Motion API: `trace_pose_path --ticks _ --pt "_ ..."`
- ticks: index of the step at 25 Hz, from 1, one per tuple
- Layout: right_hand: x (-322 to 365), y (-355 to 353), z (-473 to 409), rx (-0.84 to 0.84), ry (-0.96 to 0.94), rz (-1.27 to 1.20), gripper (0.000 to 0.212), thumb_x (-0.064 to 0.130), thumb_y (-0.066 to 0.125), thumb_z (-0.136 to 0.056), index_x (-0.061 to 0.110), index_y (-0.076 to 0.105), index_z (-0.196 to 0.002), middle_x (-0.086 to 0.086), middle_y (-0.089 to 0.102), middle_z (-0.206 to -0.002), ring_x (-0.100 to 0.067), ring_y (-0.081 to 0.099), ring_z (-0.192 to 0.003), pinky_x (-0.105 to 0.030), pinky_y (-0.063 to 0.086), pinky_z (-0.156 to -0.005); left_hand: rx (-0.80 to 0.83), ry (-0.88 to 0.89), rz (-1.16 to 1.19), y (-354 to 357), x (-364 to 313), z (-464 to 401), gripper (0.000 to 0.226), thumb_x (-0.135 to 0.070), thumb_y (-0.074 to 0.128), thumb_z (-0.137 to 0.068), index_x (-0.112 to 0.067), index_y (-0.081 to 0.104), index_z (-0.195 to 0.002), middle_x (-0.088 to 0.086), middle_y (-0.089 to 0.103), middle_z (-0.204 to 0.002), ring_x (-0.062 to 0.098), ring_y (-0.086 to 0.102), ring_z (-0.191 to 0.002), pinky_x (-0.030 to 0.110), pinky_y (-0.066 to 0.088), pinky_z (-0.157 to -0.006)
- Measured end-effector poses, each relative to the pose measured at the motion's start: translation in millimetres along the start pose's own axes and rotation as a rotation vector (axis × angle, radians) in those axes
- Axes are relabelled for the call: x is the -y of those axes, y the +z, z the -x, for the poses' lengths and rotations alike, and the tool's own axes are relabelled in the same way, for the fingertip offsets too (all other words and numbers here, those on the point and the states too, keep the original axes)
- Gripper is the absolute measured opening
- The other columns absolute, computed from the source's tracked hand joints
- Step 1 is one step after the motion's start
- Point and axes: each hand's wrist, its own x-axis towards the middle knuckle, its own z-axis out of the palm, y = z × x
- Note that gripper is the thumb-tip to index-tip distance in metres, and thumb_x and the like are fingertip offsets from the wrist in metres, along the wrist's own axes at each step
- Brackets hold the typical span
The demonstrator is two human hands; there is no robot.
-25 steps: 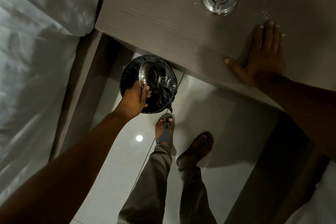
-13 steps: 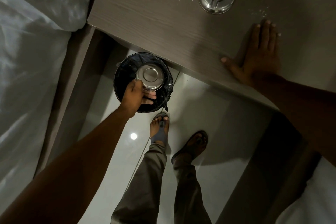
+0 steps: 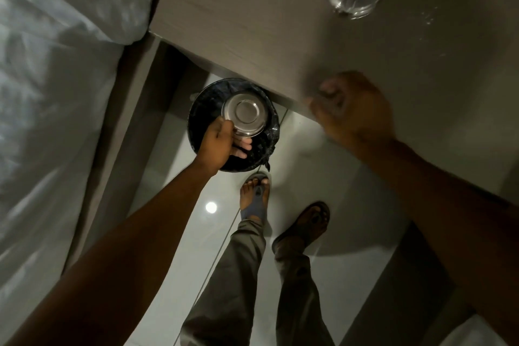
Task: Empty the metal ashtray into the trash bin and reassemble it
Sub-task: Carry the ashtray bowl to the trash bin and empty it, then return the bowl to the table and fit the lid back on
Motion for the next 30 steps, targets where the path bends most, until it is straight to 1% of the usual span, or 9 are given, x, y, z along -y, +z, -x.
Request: trace_pose_path --ticks 1,2,5,8,12,19,24,27,30 --pt "22 10 6 0.043 0.043 -0.133 0.022 0.044 0.076 -0.082 0.024 0.067 -0.080 0.013 0.065 -0.070 0.004 0.061 -0.060 -0.015 0.046 -0.054 0.033 0.036 -0.011 9 -7 -3 0.044 -0.022 0.026 -0.109 0.006 0.058 -0.114 0.015 0.070 -0.074 0.016 0.069 -0.057 0.024 0.056 -0.046" --pt "42 21 7 0.120 0.140 -0.263 0.027 0.034 0.079 -0.081 0.022 0.062 -0.065 0.016 0.055 -0.052 0.007 0.053 -0.046 -0.013 0.038 -0.047 0.059 0.068 -0.018 15 -15 -6 0.044 -0.022 0.025 -0.110 0.007 0.058 -0.114 0.017 0.069 -0.077 0.015 0.069 -0.057 0.024 0.056 -0.046" --pt "84 56 -5 0.338 0.494 -0.600 0.039 0.015 0.074 -0.086 0.019 0.054 -0.053 0.015 0.046 -0.034 0.004 0.042 -0.033 -0.017 0.036 -0.042 0.080 0.131 -0.042 5 -27 -6 0.041 -0.018 0.024 -0.109 -0.006 0.063 -0.101 0.016 0.070 -0.079 0.016 0.071 -0.061 0.025 0.057 -0.048" --pt "103 75 -19 0.412 0.653 -0.758 0.036 0.015 0.071 -0.086 0.018 0.054 -0.055 0.014 0.048 -0.034 0.000 0.038 -0.028 -0.013 0.029 -0.034 0.051 0.157 -0.057 -16 -18 1 0.042 -0.019 0.024 -0.109 -0.013 0.064 -0.097 0.014 0.071 -0.078 0.016 0.071 -0.062 0.025 0.056 -0.048" --pt "102 86 -10 0.585 0.812 -0.816 0.027 0.020 0.074 -0.087 0.014 0.063 -0.062 0.011 0.051 -0.040 -0.005 0.033 -0.031 -0.014 0.023 -0.035 0.048 0.117 -0.048 -27 13 9 0.050 -0.035 0.031 -0.099 0.006 0.058 -0.111 0.010 0.071 -0.072 0.018 0.069 -0.060 0.025 0.055 -0.047" --pt "116 103 -19 0.673 0.902 -0.863 0.013 0.013 0.065 -0.085 0.010 0.062 -0.073 0.009 0.047 -0.044 -0.005 0.029 -0.033 -0.015 0.020 -0.035 0.057 0.160 0.004 -47 22 3 0.048 -0.035 0.033 -0.096 0.003 0.056 -0.113 0.006 0.071 -0.069 0.017 0.069 -0.060 0.024 0.054 -0.045" --pt "111 113 -19 0.652 0.902 -0.775 0.056 0.015 0.068 -0.084 0.019 0.059 -0.029 0.009 0.047 -0.036 -0.005 0.028 -0.028 -0.013 0.020 -0.034 0.054 0.127 0.019 -49 22 1 0.052 -0.035 0.032 -0.094 0.006 0.056 -0.115 0.008 0.070 -0.069 0.016 0.068 -0.058 0.024 0.054 -0.046" --pt "112 114 -21 0.699 0.923 -0.784 0.040 0.025 0.073 -0.087 0.019 0.071 -0.048 0.011 0.048 -0.038 -0.004 0.028 -0.030 -0.014 0.020 -0.033 0.054 0.098 0.012 -53 22 0 0.054 -0.036 0.032 -0.094 0.006 0.055 -0.117 0.012 0.069 -0.071 0.018 0.067 -0.059 0.026 0.055 -0.047" --pt "115 117 -22 0.691 0.892 -0.739 0.052 0.021 0.072 -0.086 0.021 0.065 -0.034 0.009 0.046 -0.036 -0.007 0.026 -0.033 -0.016 0.019 -0.034 0.061 0.085 0.000 -57 25 3 0.053 -0.037 0.031 -0.094 0.004 0.054 -0.119 0.014 0.068 -0.075 0.020 0.067 -0.063 0.028 0.057 -0.050"
